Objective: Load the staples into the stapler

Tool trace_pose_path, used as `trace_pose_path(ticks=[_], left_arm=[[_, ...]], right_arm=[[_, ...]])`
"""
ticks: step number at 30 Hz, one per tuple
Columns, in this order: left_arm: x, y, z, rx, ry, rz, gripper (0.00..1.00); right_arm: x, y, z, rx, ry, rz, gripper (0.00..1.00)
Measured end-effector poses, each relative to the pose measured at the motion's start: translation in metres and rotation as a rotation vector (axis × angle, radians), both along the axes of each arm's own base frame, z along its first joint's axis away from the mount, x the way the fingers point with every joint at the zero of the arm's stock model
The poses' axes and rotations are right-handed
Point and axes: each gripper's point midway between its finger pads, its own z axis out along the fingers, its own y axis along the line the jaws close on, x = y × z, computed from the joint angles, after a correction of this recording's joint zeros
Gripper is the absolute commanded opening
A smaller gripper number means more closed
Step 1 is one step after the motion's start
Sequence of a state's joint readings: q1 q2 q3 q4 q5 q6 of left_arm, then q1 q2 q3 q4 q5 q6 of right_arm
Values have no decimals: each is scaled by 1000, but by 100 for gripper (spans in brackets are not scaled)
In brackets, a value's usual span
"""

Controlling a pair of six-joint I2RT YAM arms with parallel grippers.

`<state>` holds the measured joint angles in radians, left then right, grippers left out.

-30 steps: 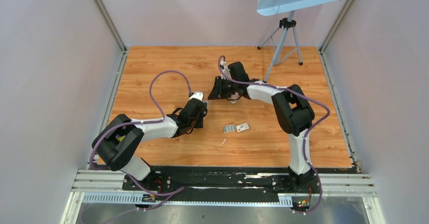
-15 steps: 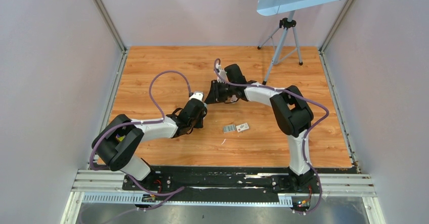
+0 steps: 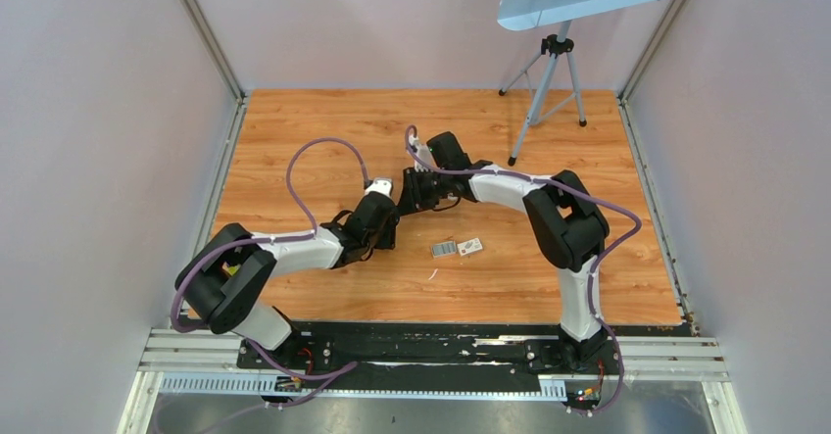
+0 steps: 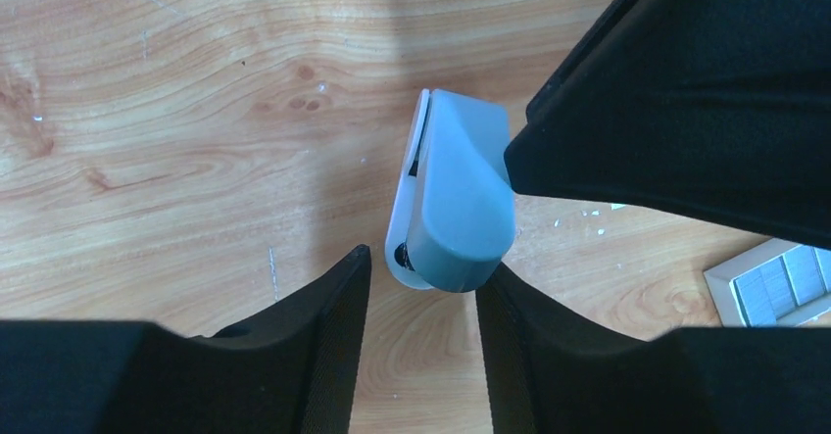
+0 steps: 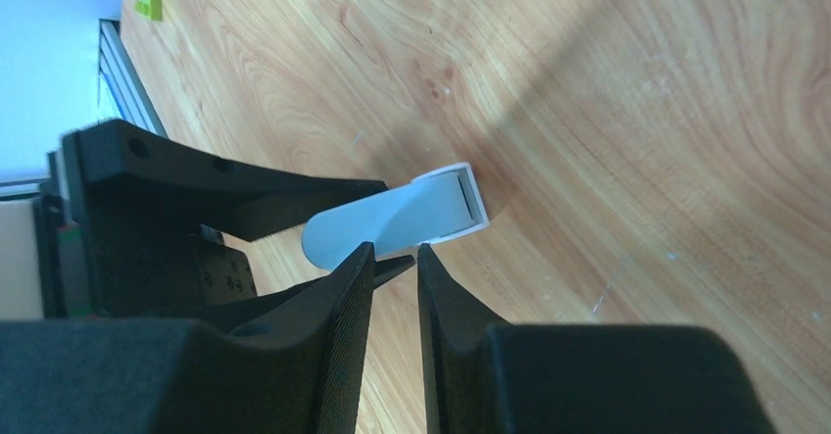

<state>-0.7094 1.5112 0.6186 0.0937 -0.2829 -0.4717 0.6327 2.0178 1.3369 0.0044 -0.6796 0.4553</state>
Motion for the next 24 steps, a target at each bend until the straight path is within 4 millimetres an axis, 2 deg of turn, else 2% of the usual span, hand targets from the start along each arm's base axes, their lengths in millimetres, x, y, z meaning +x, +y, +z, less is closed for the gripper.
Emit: trace_pose_path(ticks=[7,14,19,24], left_arm=[[-13,9,7,-20,9,16,61],[-20,10,47,-119,-39,44,66],[-24,11,67,-184,-39,63,66],[-12,19,81,-280,-14,119,60]], right_arm=[[-11,-5,-12,-68,12,12,29],[-11,-12,-12,-109,5,-5,31],[-7,-15,5,-115,-24,-47,33],[2,-13,21,-101,-46,-88,36]])
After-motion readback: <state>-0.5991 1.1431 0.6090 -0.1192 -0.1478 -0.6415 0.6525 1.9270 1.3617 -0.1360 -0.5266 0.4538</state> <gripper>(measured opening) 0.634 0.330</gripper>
